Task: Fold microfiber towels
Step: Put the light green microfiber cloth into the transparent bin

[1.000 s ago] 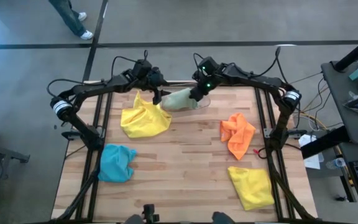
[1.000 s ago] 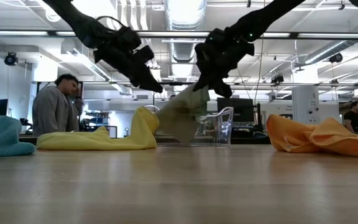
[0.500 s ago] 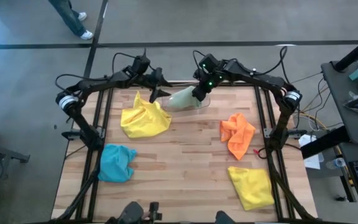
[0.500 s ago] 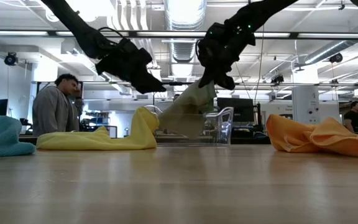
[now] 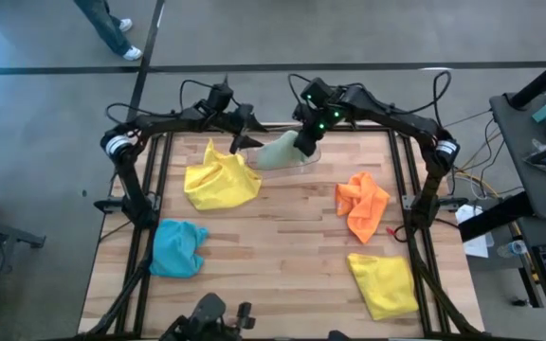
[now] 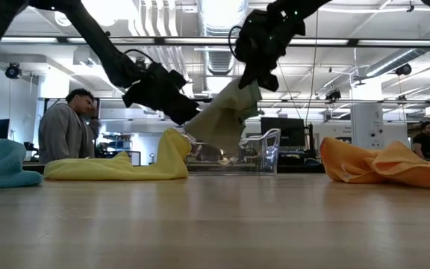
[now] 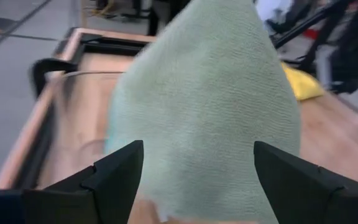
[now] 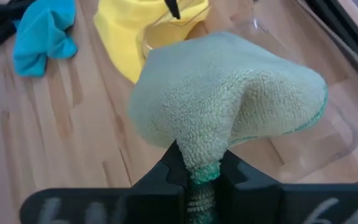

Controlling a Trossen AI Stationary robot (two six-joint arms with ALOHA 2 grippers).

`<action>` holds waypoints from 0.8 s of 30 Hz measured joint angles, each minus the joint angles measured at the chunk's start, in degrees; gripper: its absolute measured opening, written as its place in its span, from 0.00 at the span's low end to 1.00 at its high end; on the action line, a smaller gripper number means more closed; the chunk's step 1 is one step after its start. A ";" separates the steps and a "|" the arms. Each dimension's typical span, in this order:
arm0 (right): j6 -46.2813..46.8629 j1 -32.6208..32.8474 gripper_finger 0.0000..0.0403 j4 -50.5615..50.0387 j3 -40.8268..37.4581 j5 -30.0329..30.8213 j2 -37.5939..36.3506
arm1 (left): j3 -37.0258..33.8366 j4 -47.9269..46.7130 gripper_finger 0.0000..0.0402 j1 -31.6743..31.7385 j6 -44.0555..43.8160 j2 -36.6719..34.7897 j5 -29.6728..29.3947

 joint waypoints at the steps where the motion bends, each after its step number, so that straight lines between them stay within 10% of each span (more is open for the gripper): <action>1: -0.65 0.44 0.04 -0.27 0.44 0.22 0.00 | 0.21 0.00 0.72 -0.02 -0.04 0.50 1.15; 9: -1.72 2.22 0.04 -1.07 1.78 1.80 -0.02 | 0.85 -0.03 0.72 -0.15 -0.06 2.99 12.84; 24: -2.35 2.14 0.04 -0.93 1.78 2.02 -0.02 | 0.83 0.04 0.72 -0.50 0.55 3.58 7.48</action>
